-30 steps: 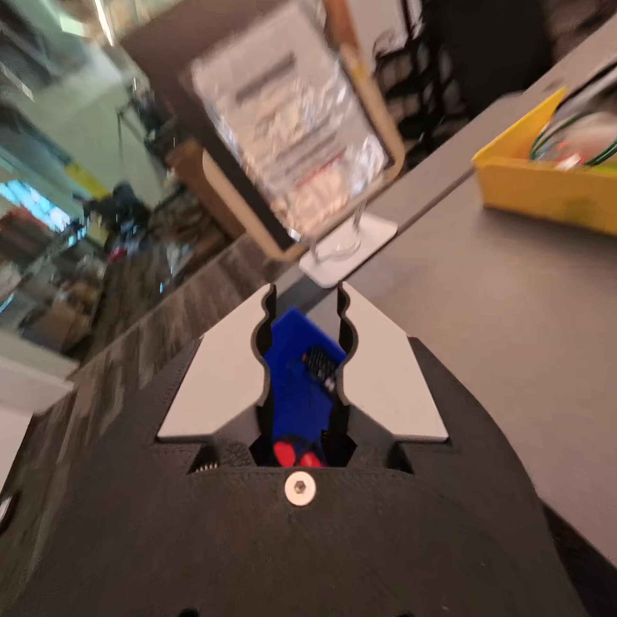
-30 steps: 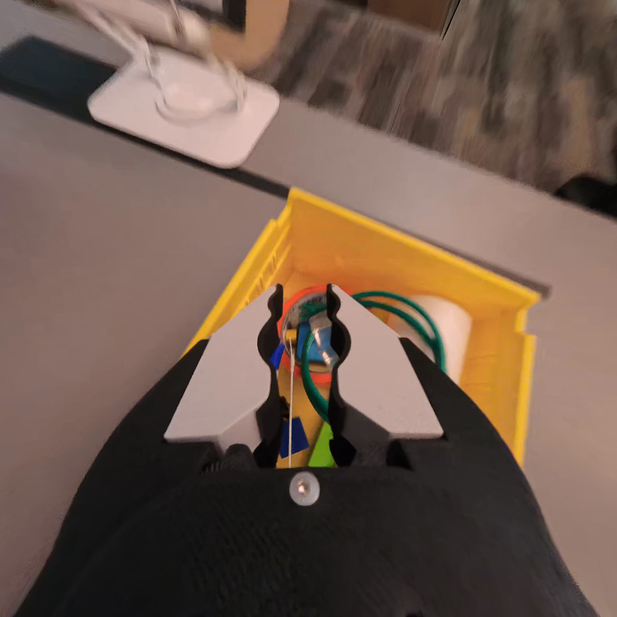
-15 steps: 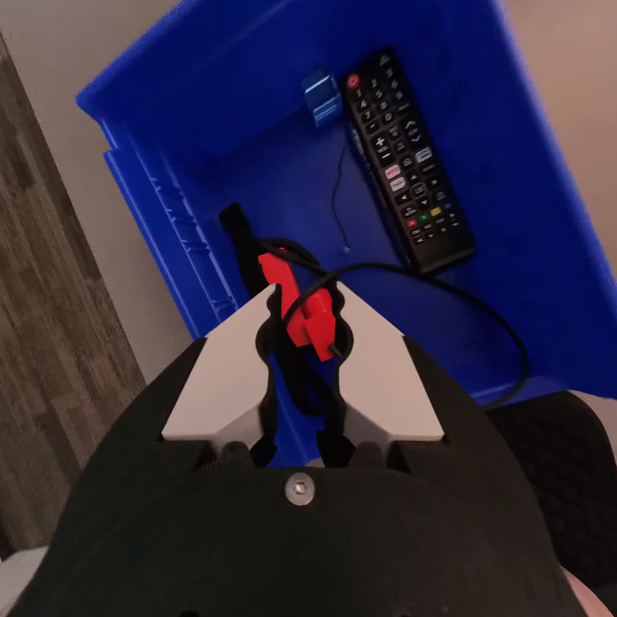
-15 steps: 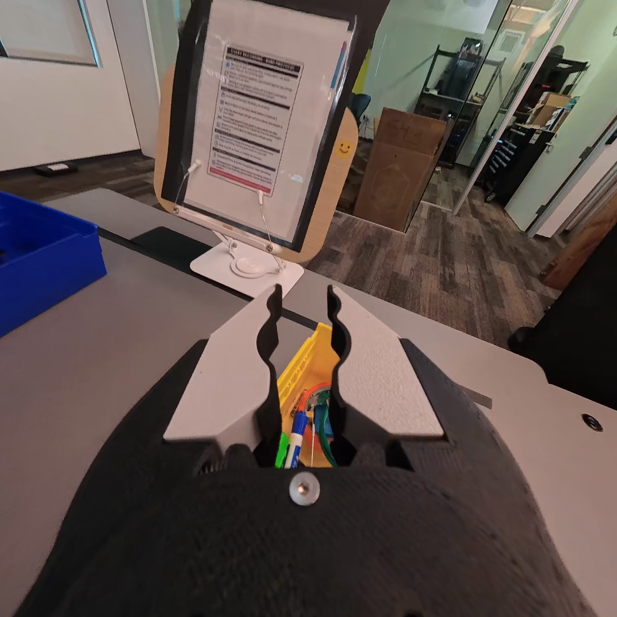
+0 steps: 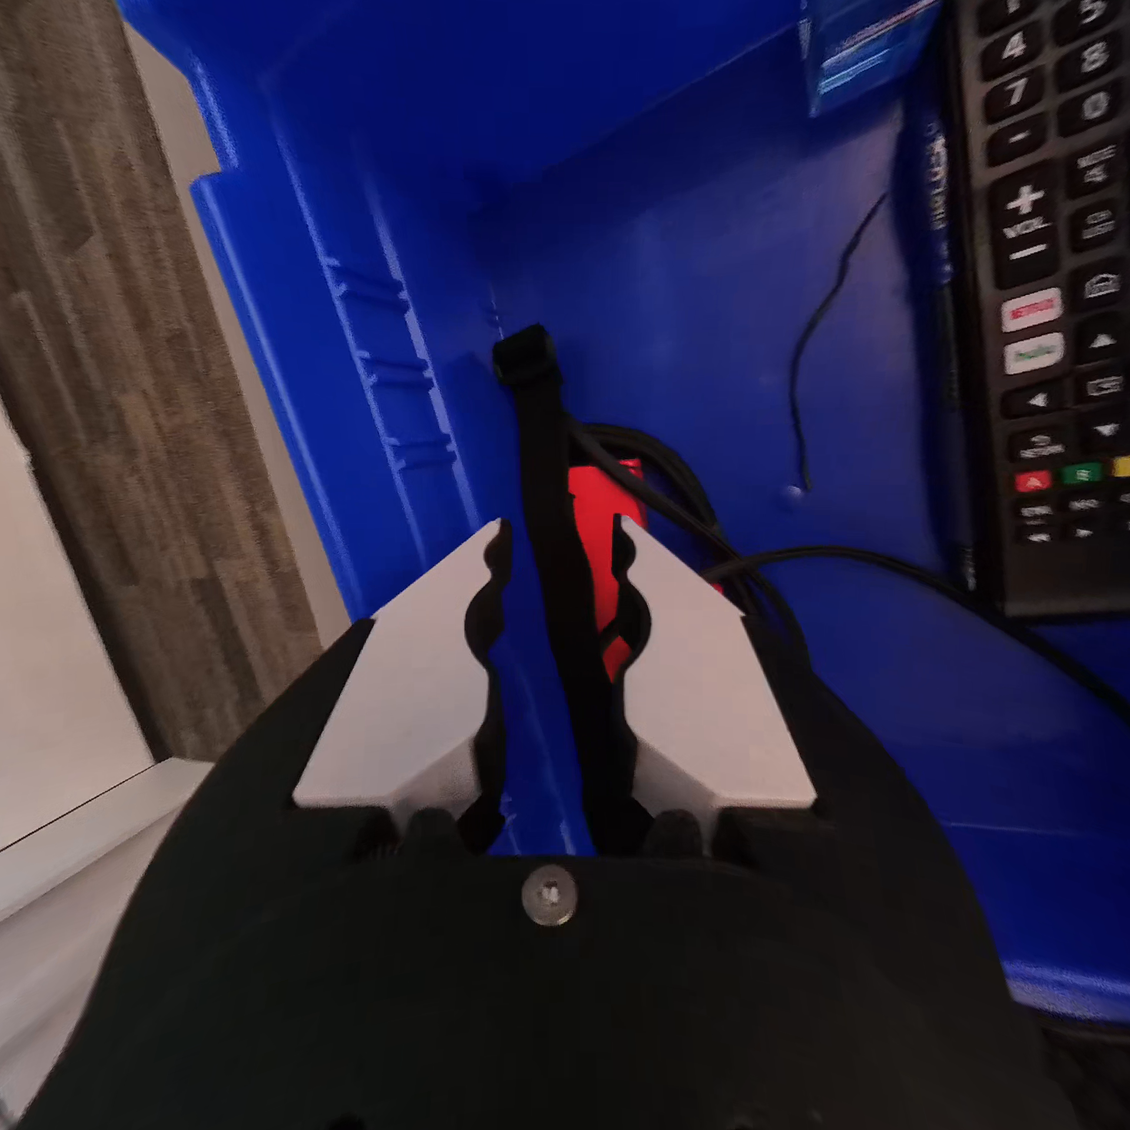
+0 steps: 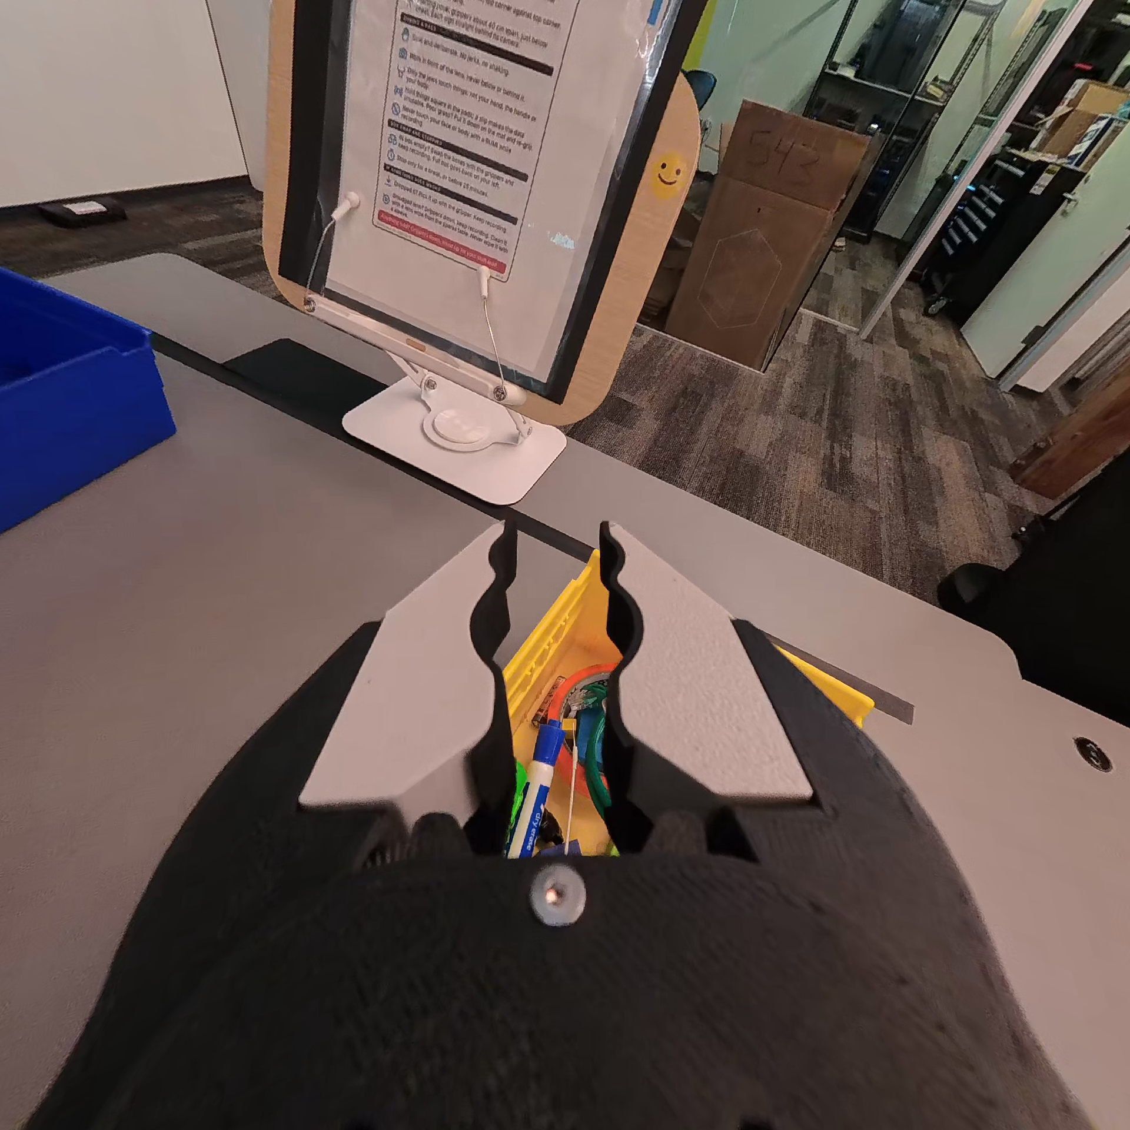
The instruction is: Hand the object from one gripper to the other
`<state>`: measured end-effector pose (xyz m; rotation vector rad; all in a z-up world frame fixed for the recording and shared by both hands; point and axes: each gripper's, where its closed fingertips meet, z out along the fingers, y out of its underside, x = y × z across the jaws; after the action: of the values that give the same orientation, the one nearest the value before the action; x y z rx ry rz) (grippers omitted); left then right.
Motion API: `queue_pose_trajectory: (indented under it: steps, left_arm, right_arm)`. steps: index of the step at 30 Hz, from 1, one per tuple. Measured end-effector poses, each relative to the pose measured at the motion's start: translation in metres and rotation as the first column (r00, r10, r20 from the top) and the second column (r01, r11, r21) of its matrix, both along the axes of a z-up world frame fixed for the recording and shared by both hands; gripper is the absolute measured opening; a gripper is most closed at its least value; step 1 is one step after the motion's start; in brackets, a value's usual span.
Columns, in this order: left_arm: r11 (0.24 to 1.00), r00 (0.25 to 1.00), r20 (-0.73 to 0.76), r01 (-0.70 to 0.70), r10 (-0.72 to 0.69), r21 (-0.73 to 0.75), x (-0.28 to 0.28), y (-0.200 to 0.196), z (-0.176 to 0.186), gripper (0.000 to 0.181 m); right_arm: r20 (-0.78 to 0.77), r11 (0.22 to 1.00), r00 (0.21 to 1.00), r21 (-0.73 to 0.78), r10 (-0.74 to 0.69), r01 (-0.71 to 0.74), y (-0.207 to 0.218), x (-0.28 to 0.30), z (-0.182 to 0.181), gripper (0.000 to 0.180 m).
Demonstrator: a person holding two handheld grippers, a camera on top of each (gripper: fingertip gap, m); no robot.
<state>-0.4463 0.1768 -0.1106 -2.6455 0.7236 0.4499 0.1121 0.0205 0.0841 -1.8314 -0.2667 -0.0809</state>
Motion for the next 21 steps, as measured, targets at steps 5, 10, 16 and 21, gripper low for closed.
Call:
queue_pose_trajectory:
  steps: [5, 10, 16, 21]
  left_arm:
    - [1.000, 0.991, -0.132, 0.009, -0.011, -0.016, -0.011, 0.001, -0.007, 0.025]
    - [0.999, 0.987, -0.158, 0.004, -0.010, -0.036, -0.013, 0.002, -0.015, 0.019]
    - [0.998, 0.986, -0.167, 0.005, -0.014, -0.056, -0.014, 0.002, -0.022, 0.013]
    - [0.998, 0.988, -0.154, 0.018, -0.028, -0.066, -0.013, -0.001, -0.020, 0.005]
  right_arm:
    - [0.002, 1.000, 1.000, -0.008, 0.004, -0.004, 0.000, 0.001, -0.002, 0.026]
    - [-0.003, 1.000, 1.000, -0.009, 0.004, -0.004, -0.001, 0.001, -0.002, 0.026]
    - [0.007, 1.000, 1.000, -0.022, 0.007, -0.007, -0.001, 0.000, -0.004, 0.026]
    - [0.016, 0.999, 1.000, -0.032, 0.011, -0.010, -0.001, -0.001, -0.006, 0.026]
